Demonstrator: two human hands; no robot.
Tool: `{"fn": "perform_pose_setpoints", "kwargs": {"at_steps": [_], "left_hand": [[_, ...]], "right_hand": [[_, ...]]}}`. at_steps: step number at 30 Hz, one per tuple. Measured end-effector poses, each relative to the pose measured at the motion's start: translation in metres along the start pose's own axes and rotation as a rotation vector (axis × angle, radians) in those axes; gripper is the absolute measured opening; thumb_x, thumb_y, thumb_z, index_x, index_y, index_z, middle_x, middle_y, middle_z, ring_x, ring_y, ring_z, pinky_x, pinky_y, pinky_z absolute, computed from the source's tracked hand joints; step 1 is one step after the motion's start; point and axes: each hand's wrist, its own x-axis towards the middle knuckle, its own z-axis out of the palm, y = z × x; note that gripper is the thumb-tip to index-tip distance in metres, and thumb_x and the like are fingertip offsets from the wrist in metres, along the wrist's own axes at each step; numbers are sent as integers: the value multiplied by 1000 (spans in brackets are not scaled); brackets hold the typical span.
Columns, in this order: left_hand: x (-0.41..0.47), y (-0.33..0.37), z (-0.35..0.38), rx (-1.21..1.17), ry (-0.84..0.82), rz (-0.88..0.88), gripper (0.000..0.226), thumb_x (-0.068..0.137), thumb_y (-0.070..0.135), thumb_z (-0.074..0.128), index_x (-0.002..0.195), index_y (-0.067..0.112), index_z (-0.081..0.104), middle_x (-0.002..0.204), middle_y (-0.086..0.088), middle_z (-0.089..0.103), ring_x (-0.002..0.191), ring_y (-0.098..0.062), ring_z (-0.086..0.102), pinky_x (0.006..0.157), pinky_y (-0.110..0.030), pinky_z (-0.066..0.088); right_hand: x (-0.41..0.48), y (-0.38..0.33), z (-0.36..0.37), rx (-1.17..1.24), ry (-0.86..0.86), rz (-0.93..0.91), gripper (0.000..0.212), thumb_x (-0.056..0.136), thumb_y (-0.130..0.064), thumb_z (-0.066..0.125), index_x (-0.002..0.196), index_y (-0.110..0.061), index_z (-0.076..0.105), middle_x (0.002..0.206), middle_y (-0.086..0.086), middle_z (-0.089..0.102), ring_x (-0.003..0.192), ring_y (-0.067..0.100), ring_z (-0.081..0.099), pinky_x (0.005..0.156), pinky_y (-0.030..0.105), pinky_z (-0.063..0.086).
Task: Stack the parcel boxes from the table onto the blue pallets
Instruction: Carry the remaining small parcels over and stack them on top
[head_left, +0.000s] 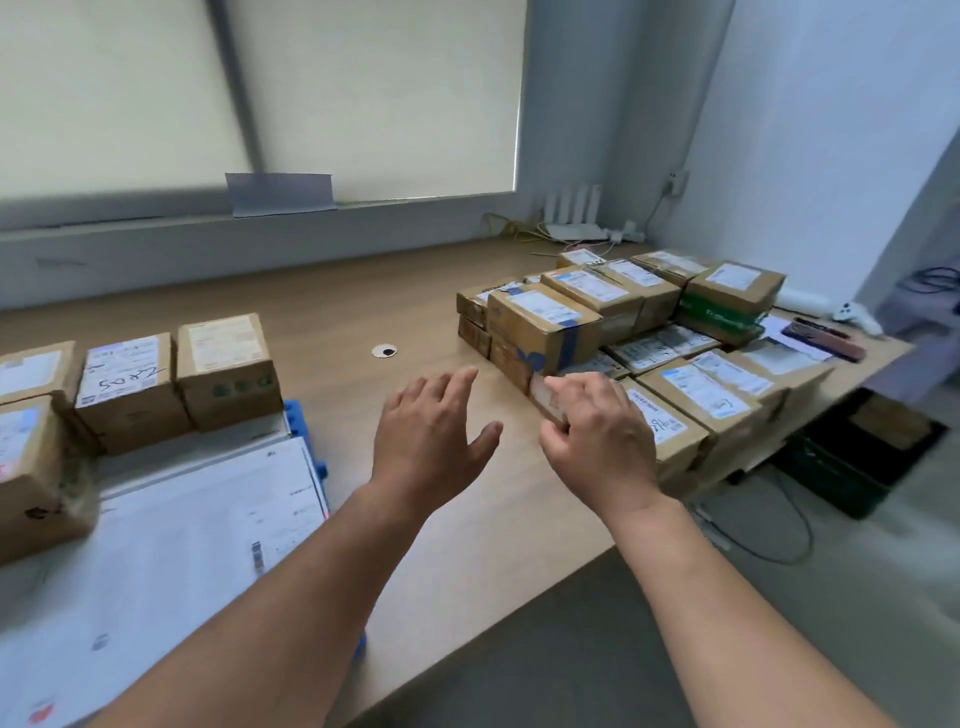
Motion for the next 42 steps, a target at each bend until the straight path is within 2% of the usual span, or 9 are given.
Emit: {"fn": "perform_pose_setpoints", "kwargs": {"at_steps": [3, 13, 22, 31, 37, 42], "left_hand": [[13, 48, 24, -17, -20, 57, 65, 91, 55, 44, 146, 25, 28, 143, 2, 43, 131, -19, 36, 102, -32, 28], [56, 176, 83, -99, -107, 274, 67, 89, 60, 41, 146, 26, 27, 145, 3, 39, 133, -19, 33, 108, -34, 24], [109, 250, 148, -186, -163, 372, 65, 91, 59, 39, 145, 25, 27, 145, 3, 38, 133, -19, 32, 109, -31, 20], [213, 288, 220, -147, -185, 293, 65, 91, 59, 40, 145, 26, 28, 142, 4, 42, 130, -19, 37, 107, -34, 27], [288, 302, 274, -165, -271, 208, 65, 91, 59, 40, 146, 28, 23, 143, 5, 40, 128, -16, 39, 104, -32, 34], [335, 316, 313, -163, -243, 159, 66, 92, 59, 37, 147, 26, 23, 145, 3, 40, 128, -17, 40, 103, -32, 35]], "right_hand": [[-6, 49, -14, -51, 24, 8, 39, 70, -12, 74, 108, -9, 68, 100, 12, 65, 90, 32, 62, 76, 40, 52], [-25, 170, -54, -222, 22, 185, 44, 75, -17, 72, 118, -11, 64, 109, 12, 64, 101, 31, 59, 84, 42, 49], [-14, 271, -56, -314, 114, 269, 48, 63, -15, 80, 109, -11, 68, 96, 8, 66, 86, 32, 63, 77, 42, 53], [63, 381, -18, -331, 40, 309, 46, 66, -17, 79, 110, -12, 66, 97, 8, 65, 87, 29, 62, 74, 41, 52], [120, 453, 21, -292, -37, 331, 45, 68, -19, 78, 111, -12, 66, 103, 7, 64, 94, 27, 62, 77, 40, 53], [153, 502, 49, -273, -52, 311, 47, 68, -17, 79, 112, -10, 66, 101, 8, 65, 93, 29, 63, 76, 42, 54]]}}
